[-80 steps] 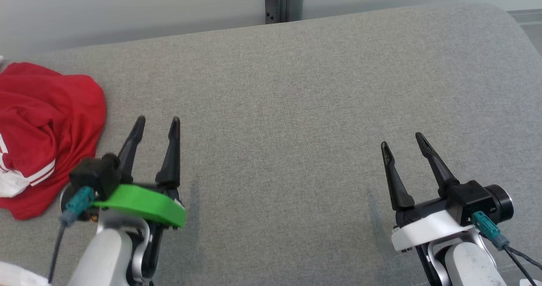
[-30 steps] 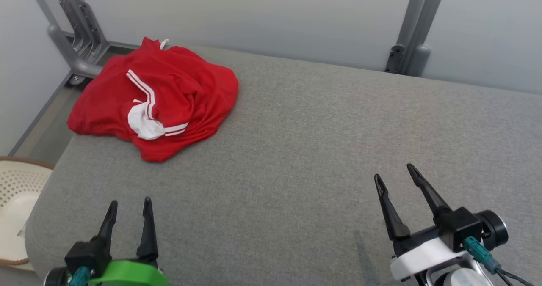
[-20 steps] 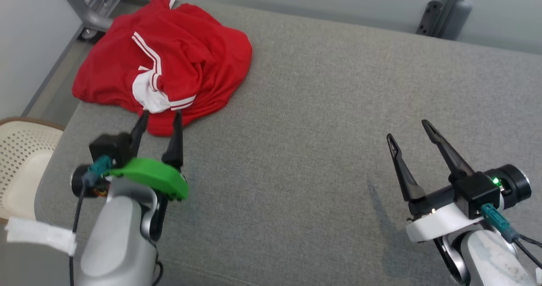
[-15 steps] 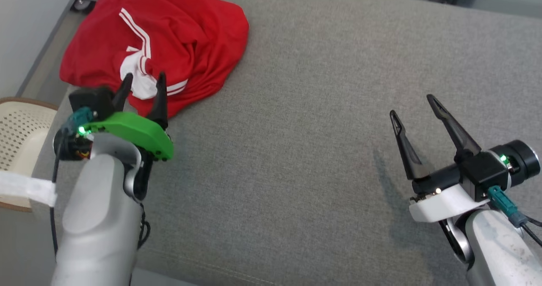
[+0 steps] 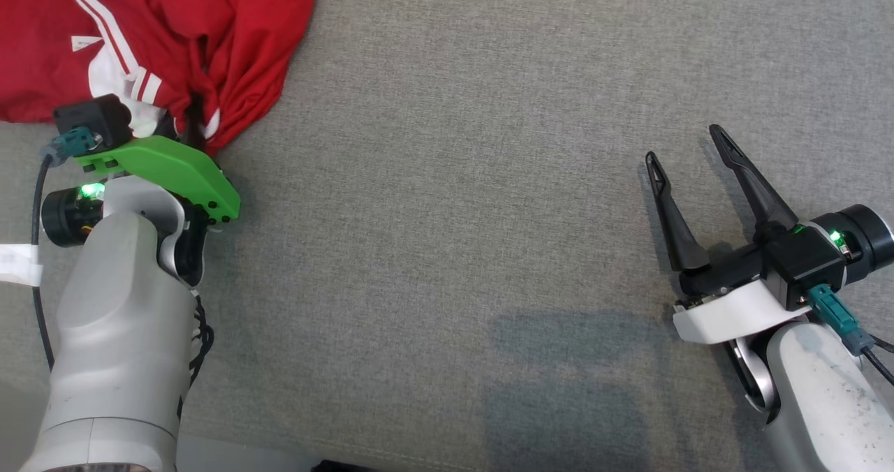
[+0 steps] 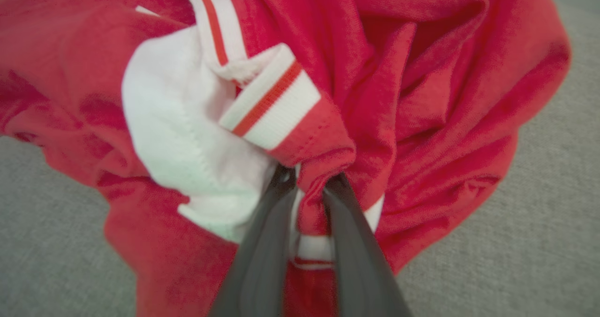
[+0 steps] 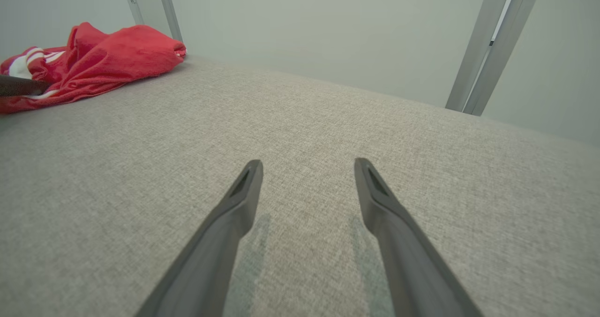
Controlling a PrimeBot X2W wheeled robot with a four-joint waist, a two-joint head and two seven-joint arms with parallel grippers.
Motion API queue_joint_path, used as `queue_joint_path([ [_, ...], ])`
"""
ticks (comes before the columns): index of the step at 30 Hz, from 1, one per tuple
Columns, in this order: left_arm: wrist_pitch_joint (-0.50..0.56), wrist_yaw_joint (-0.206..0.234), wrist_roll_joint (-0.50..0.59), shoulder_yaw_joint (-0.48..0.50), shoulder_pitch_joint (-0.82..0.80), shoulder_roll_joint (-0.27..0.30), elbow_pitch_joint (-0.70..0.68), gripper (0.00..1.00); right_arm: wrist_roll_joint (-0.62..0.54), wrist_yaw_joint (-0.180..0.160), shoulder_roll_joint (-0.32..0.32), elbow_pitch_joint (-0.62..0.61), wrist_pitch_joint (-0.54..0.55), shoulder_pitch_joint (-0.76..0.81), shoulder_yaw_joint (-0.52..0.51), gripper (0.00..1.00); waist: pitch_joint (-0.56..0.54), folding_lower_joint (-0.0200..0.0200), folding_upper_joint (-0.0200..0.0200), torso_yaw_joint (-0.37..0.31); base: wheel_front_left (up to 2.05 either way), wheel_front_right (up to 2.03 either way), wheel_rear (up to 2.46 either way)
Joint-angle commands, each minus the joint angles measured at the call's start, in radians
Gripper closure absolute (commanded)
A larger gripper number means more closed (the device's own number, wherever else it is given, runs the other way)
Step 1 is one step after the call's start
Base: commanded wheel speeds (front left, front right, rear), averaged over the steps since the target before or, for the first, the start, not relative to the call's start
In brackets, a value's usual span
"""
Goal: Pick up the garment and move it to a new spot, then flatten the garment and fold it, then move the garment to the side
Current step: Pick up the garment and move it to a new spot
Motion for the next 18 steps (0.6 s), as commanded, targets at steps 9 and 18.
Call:
queue_joint_path([
  [9, -0.031, -0.013, 0.012, -0.057, -0.027, 0.051, -0.073, 1.00, 0.015, -0.001, 0.058, 0.023, -0.003, 0.013, 0.014, 0.00, -0.099, -0.0001, 0.0000, -0.074, 0.00, 0.00, 0.00],
  [18, 0.141, -0.016, -0.005, -0.130, -0.066, 0.118, -0.409, 1.00, 0.038, -0.001, 0.133, 0.040, -0.003, 0.043, 0.022, 0.00, -0.229, -0.0001, 0.0000, -0.220, 0.00, 0.00, 0.00],
])
